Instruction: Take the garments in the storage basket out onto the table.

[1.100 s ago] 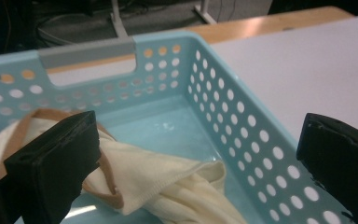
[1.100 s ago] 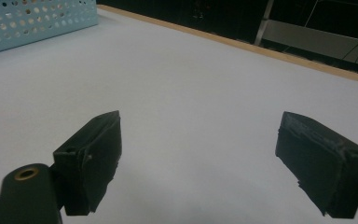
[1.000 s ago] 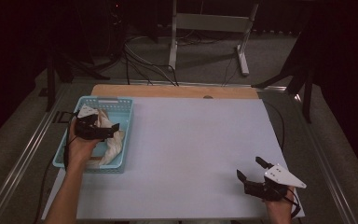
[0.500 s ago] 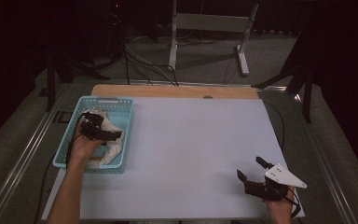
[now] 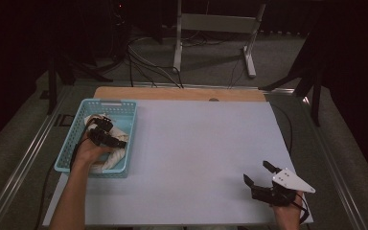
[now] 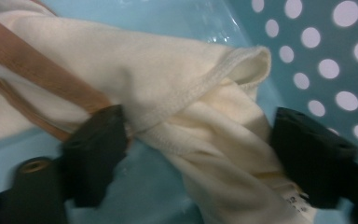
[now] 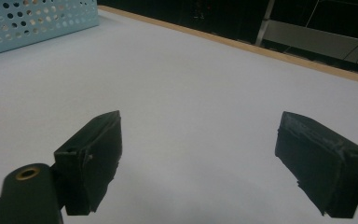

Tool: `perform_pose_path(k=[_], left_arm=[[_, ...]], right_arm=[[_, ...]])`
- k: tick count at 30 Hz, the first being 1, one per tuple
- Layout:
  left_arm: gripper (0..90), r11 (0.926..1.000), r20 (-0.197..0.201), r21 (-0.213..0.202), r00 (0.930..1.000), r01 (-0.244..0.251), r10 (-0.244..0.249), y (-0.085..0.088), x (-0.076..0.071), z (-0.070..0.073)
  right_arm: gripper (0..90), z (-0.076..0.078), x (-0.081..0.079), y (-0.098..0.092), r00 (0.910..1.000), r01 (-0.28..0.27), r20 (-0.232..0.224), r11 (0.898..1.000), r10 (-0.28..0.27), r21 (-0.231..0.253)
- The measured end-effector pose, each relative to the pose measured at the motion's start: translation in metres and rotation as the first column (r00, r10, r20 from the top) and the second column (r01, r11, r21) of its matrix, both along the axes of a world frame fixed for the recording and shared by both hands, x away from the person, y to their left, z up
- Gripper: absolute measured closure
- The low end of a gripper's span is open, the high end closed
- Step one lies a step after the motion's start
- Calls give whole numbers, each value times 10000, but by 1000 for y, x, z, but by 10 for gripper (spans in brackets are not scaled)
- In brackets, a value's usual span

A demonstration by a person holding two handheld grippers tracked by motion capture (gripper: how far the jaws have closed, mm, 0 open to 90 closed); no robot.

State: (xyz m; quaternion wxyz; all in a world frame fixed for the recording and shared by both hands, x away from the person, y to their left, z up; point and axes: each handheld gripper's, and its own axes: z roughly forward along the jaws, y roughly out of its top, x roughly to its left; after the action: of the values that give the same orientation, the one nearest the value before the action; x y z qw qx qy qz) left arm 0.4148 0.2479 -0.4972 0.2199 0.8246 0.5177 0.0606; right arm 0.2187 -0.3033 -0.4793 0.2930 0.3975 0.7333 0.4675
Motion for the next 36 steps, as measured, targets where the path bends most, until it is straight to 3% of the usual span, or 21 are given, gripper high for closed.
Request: perform_pose_path(k=[2,3,4,5,6,8,15,19,36], left_arm=[[398,9992,-117,-385,9998,143,-147,2,-1,1],[553,9980,-251,-576,9993,247,-262,3,-1,2],[623,9980,-251,-576,9993,247,-262,3,-1,2],[623,9963,-507,-780,9979,356,-396,4,0,2],[712,9961,-524,-790,9977,381,-423,3,0,3],[754,9952,-505,-859,9974,479,-523,2,0,6],[783,9840,353,-1704,9983,513,-459,4,-5,26],[782,9730,817,-2248,9961,516,-340,9,-10,38],[781,9509,2061,-3018,9785,685,-51,26,-26,66]], right_arm=[[149,0,0,0,10000,-7,-7,10000,7,-11],[149,0,0,0,10000,-25,-40,10000,25,12],[149,0,0,0,10000,-25,-40,10000,25,12],[149,0,0,0,10000,-37,-65,10000,37,30],[149,0,1,0,9999,-45,-117,10000,45,2],[149,0,1,0,9999,-54,-127,10000,54,5],[149,0,1,-2,9999,-4,-163,9997,8,236],[150,0,1,-3,9999,-16,-136,9996,20,283],[150,-1,1,-1,9998,-70,-208,9997,75,235]])
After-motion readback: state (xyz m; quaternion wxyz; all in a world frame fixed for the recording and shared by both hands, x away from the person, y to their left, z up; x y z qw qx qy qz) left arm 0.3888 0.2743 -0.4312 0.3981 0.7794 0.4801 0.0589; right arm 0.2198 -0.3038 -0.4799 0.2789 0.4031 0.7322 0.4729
